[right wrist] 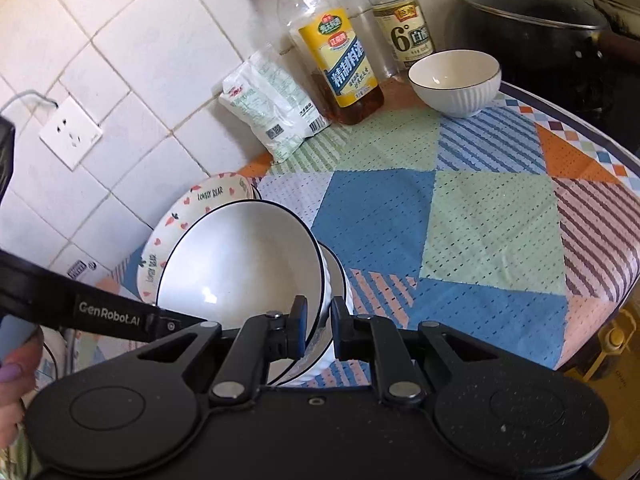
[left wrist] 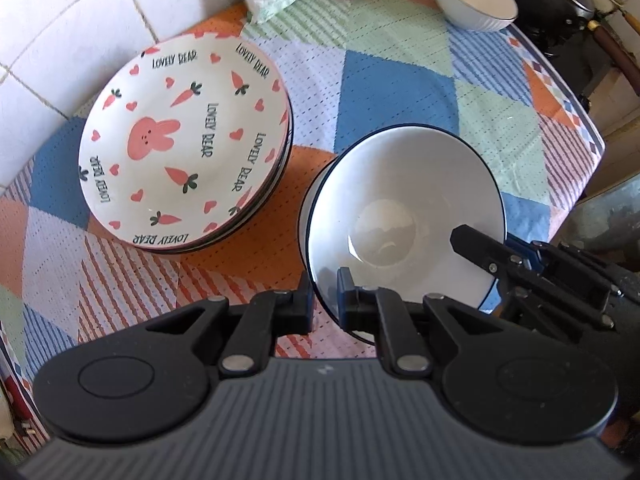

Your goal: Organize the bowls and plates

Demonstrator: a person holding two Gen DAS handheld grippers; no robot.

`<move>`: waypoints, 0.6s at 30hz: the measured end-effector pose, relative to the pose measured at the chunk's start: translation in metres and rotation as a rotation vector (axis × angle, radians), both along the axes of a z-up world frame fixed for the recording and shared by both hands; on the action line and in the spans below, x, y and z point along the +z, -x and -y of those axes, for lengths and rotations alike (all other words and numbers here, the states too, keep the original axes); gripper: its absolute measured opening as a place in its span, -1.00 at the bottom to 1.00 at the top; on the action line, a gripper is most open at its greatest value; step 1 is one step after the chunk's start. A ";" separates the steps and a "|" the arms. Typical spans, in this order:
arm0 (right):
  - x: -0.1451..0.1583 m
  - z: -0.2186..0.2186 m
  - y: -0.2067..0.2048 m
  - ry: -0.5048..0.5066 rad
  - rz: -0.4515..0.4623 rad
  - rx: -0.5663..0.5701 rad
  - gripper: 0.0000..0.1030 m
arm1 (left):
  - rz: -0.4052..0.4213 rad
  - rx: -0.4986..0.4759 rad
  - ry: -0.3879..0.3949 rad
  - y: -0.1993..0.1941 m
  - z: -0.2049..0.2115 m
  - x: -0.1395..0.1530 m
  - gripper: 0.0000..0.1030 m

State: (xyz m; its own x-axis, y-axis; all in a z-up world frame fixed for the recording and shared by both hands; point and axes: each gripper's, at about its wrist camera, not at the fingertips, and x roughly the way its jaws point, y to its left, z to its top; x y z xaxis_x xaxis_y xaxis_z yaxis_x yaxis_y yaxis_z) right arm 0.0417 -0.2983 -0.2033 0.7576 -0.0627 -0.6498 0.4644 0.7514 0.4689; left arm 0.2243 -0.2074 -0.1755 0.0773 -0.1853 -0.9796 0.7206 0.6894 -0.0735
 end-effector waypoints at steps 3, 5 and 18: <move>0.001 -0.006 -0.010 0.073 -0.038 0.039 -0.68 | -0.016 0.010 -0.027 -0.005 0.001 -0.007 -0.77; 0.002 -0.011 -0.014 0.129 -0.055 0.066 -0.68 | -0.035 0.023 -0.033 -0.008 0.001 -0.011 -0.76; 0.012 -0.037 -0.042 0.460 -0.193 0.165 -0.68 | -0.093 0.039 -0.021 -0.015 0.001 -0.023 -0.72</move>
